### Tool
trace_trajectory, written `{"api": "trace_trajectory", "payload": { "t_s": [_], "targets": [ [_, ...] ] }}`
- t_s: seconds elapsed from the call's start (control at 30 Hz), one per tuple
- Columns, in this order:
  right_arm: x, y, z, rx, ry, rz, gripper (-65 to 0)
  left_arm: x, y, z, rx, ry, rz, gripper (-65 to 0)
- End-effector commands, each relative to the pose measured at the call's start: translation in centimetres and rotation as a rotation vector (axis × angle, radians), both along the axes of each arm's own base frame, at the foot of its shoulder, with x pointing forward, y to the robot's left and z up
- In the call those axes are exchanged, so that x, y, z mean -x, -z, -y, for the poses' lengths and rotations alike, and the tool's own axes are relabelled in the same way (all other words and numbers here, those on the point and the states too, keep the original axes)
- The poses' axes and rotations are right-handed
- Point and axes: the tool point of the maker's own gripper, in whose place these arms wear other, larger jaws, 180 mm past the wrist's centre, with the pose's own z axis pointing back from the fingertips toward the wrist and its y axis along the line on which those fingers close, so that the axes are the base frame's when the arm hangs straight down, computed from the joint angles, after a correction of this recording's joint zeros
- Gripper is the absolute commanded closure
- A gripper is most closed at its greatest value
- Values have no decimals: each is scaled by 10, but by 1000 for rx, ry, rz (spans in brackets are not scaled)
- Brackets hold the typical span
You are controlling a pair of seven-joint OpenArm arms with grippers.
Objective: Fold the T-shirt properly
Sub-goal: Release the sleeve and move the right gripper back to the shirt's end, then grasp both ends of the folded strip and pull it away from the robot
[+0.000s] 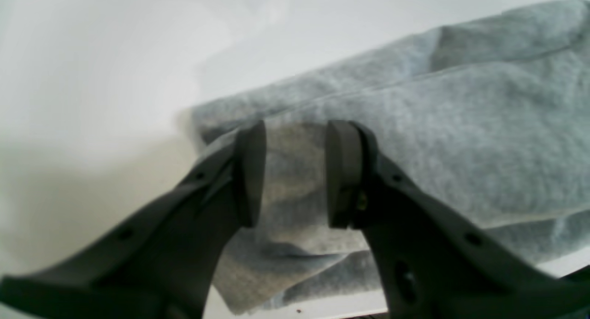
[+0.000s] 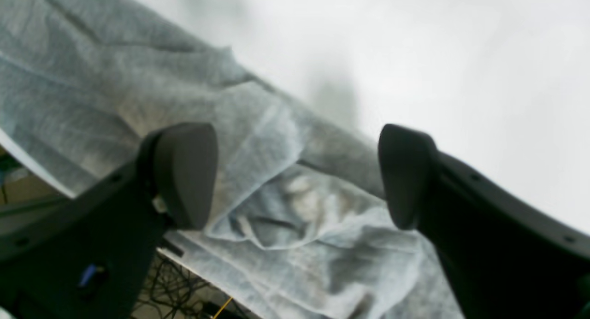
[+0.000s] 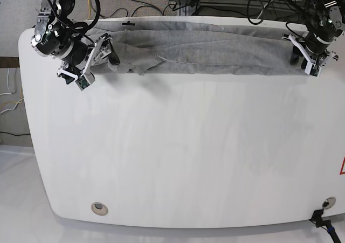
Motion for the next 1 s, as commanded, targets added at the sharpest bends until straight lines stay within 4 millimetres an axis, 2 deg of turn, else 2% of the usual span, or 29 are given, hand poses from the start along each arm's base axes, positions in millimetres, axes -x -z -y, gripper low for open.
{"api": "trace_trajectory", "payload": {
  "t_s": [0.0, 0.07, 0.13, 0.23, 0.27, 0.37, 0.4, 0.47, 0.67, 0.8, 0.97],
  "targets": [
    [-7, -13, 5, -5, 18, 51, -474, -7, -12, -2, -8, 12, 42, -205],
    [-8, -14, 12, -11, 56, 60, -368, -8, -13, -1, -6, 13, 51, -205],
    [-6, -13, 14, -17, 79, 59, -228, -14, -18, 1, 6, 18, 93, -205],
    [2, -9, 7, -42, 87, 42, -14, -16, -22, 3, 12, 23, 120, -200],
    [6, -6, 3, -55, 90, 33, 0, -17, -25, 4, 8, 28, 129, -169],
    [15, -3, -8, -113, 94, 14, 0, -20, -33, 15, 18, 32, 160, -19],
    [20, -2, -13, -128, 93, 6, 0, -21, -35, 18, 19, 35, 168, 0],
    [25, -1, -21, -152, 97, 0, 0, -20, -34, 20, 4, 34, 165, 0],
    [36, 1, -25, -193, 119, 17, 0, -15, -26, 41, 20, 16, 155, 0],
    [42, 10, -16, -127, 134, 12, 0, -7, -12, 61, 45, 40, 114, 0],
    [41, 17, -14, -70, 157, 26, 0, -3, -3, 73, 44, 19, 101, 0]
  ]
}}
